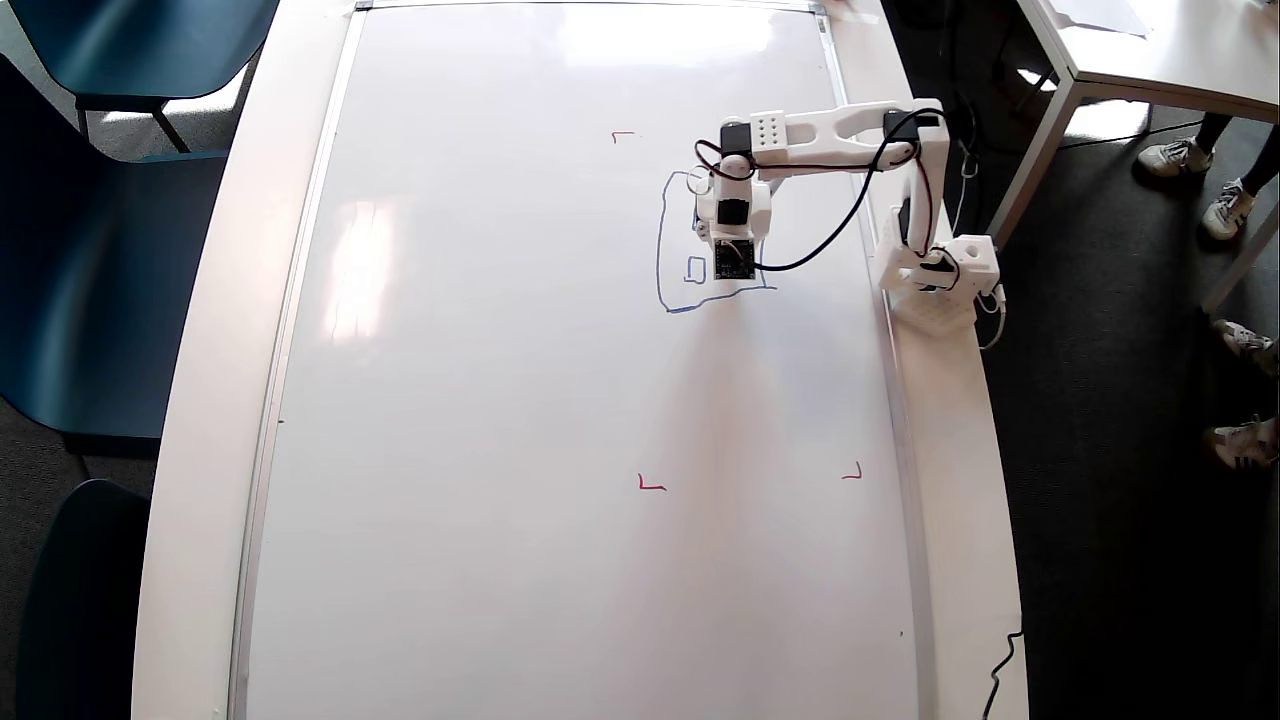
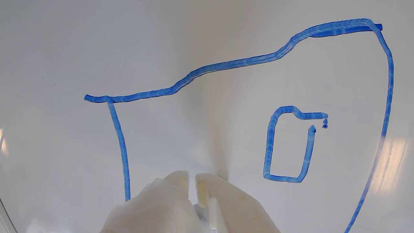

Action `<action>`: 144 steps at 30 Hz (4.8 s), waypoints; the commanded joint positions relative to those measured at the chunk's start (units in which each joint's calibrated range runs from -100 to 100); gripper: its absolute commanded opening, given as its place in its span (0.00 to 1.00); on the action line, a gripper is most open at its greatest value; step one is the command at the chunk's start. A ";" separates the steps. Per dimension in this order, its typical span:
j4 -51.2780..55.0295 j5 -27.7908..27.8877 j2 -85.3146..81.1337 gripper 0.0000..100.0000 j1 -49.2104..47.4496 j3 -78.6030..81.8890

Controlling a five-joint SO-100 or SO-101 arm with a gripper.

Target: Draw on a whiteboard a robot head using a pen attached to the gripper

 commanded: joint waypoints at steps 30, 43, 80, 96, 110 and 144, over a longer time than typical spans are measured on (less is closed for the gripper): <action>0.52 1.91 -4.46 0.01 6.00 4.46; -0.09 1.86 -10.50 0.01 4.82 12.54; 3.56 1.32 -0.61 0.01 1.29 -5.61; 9.12 -1.36 5.10 0.01 3.20 -23.14; 8.77 -0.98 15.33 0.01 3.94 -32.12; 9.55 -0.82 33.94 0.01 3.13 -51.19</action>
